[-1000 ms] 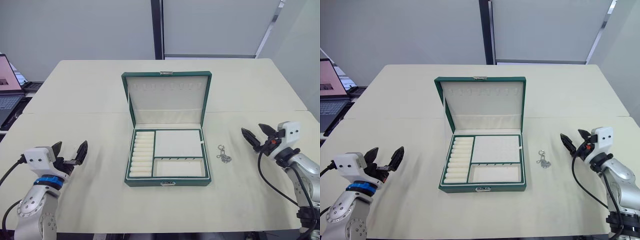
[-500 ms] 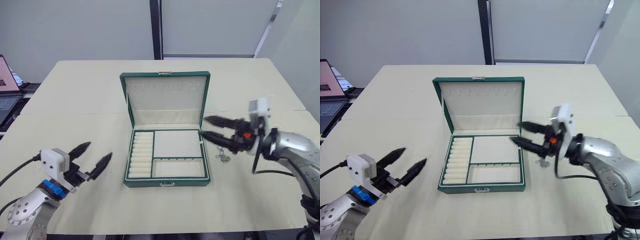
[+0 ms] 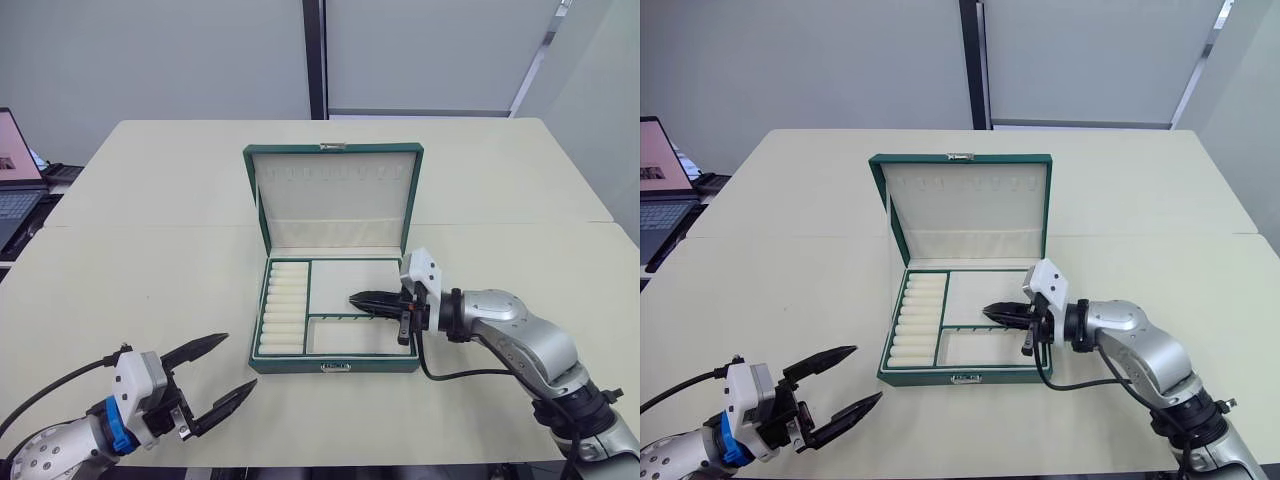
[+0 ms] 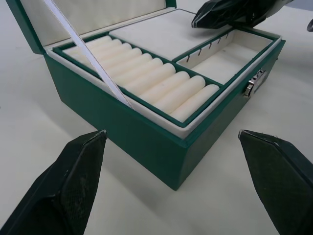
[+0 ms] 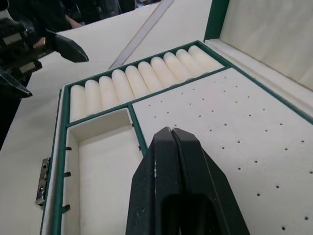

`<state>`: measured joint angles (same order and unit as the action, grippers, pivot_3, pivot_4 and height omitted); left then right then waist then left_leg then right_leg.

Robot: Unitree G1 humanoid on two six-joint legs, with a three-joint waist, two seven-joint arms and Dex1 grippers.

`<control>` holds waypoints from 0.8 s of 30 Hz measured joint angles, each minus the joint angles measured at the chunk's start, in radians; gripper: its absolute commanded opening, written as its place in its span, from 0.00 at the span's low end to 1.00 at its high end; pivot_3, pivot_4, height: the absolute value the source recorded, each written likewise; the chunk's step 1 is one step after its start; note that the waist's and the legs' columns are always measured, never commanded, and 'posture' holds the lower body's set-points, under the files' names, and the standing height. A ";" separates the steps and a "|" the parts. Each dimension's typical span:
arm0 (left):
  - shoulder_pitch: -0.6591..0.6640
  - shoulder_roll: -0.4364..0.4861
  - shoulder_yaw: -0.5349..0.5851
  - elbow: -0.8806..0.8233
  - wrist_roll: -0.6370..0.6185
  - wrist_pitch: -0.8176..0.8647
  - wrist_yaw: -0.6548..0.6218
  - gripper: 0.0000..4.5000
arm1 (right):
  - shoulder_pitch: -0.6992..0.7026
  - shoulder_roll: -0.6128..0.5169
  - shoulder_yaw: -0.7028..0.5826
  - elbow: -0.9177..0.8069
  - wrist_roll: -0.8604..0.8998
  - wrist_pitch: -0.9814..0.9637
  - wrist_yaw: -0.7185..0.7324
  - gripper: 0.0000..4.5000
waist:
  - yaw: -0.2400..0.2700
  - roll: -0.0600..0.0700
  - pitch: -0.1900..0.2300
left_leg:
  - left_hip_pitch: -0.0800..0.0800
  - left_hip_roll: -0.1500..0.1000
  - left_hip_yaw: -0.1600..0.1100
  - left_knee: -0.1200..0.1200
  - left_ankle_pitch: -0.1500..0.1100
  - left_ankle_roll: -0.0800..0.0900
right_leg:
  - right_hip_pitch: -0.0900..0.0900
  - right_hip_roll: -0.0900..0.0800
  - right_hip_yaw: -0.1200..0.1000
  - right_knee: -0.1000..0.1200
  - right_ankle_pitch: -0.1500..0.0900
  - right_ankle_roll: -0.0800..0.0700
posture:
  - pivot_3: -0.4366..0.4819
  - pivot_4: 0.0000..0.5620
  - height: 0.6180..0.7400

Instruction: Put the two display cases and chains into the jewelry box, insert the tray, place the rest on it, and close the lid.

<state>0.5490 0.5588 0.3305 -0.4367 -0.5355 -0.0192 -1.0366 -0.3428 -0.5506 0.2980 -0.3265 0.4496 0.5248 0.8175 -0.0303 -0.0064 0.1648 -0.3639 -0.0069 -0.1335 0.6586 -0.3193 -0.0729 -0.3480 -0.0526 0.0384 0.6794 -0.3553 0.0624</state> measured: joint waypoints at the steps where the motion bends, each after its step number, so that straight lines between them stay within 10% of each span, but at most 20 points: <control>1: 0.004 -0.006 -0.013 -0.001 0.006 -0.007 0.001 1.00 | 0.001 -0.002 0.008 0.001 -0.018 -0.010 0.005 0.00 | 0.000 -0.002 -0.002 | 0.000 0.000 0.000 0.000 0.000 0.000 | 0.000 0.000 0.000 0.000 0.000 0.000 | 0.48 0.27 1.00; 15: -0.042 -0.002 -0.019 -0.015 -0.006 0.053 0.095 1.00 | 0.000 0.081 -0.153 -0.008 0.118 0.036 0.027 0.00 | 0.001 -0.003 -0.004 | 0.001 0.000 -0.002 0.000 -0.001 0.001 | 0.003 0.000 -0.001 -0.001 0.000 0.000 | 0.48 0.27 1.00; 24: -0.065 0.051 0.083 -0.029 -0.078 0.225 0.204 1.00 | 0.063 -0.088 -0.408 -0.031 0.193 0.075 0.030 0.12 | 0.003 -0.002 -0.003 | 0.001 -0.001 -0.001 0.000 -0.002 0.003 | 0.003 0.000 -0.002 -0.001 0.000 0.000 | 0.48 0.27 1.00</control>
<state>0.4837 0.6099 0.4139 -0.4656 -0.6137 0.2063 -0.8323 -0.2800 -0.6391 -0.1101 -0.3574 0.6429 0.5995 0.8472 -0.0269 -0.0088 0.1618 -0.3634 -0.0076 -0.1340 0.6583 -0.3209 -0.0700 -0.3446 -0.0525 0.0366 0.6784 -0.3553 0.0623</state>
